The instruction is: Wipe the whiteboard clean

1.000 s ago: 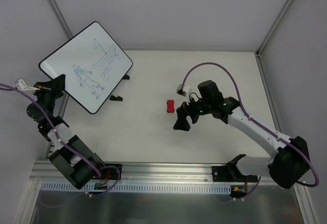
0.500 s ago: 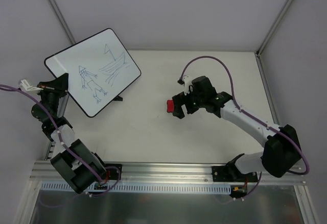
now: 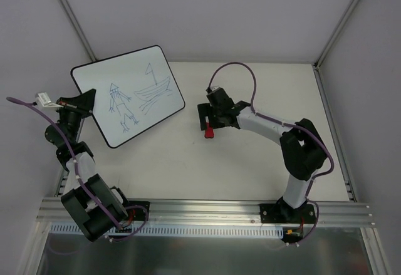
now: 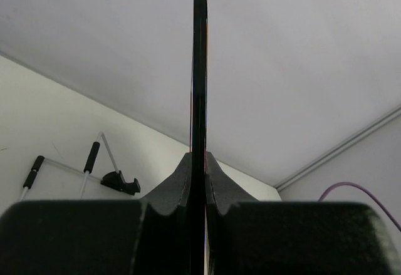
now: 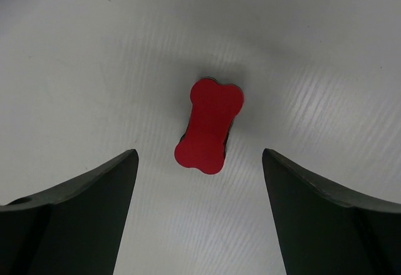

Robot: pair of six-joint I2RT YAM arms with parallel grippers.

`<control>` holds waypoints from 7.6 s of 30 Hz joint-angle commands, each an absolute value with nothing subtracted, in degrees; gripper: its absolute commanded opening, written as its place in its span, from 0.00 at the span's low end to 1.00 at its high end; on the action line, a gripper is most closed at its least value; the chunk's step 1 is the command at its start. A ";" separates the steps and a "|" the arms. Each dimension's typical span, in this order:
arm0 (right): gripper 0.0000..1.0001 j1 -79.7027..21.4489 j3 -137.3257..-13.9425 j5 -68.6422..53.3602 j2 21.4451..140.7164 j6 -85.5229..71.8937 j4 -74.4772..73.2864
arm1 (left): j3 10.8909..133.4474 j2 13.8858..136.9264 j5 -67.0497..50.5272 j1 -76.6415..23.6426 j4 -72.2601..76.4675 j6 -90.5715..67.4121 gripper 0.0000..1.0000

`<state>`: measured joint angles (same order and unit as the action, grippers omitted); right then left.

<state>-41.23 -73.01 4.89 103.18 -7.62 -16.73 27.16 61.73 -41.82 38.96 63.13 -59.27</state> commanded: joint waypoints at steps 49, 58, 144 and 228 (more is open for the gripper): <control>0.02 -40.96 -59.41 13.37 80.69 -1.58 -17.49 | 21.71 54.49 -47.72 23.82 50.19 -54.40 0.00; 0.01 -42.10 -74.43 1.77 89.02 -3.07 -17.84 | 22.58 54.23 -47.20 18.02 42.20 -51.08 0.00; 0.01 -51.94 -74.96 15.91 101.25 -19.60 -23.20 | 38.14 58.18 -47.72 10.99 27.69 -27.77 0.00; 0.00 -70.40 -59.96 30.67 93.09 -25.92 -10.99 | 38.76 59.77 -44.21 10.46 27.69 -30.76 0.00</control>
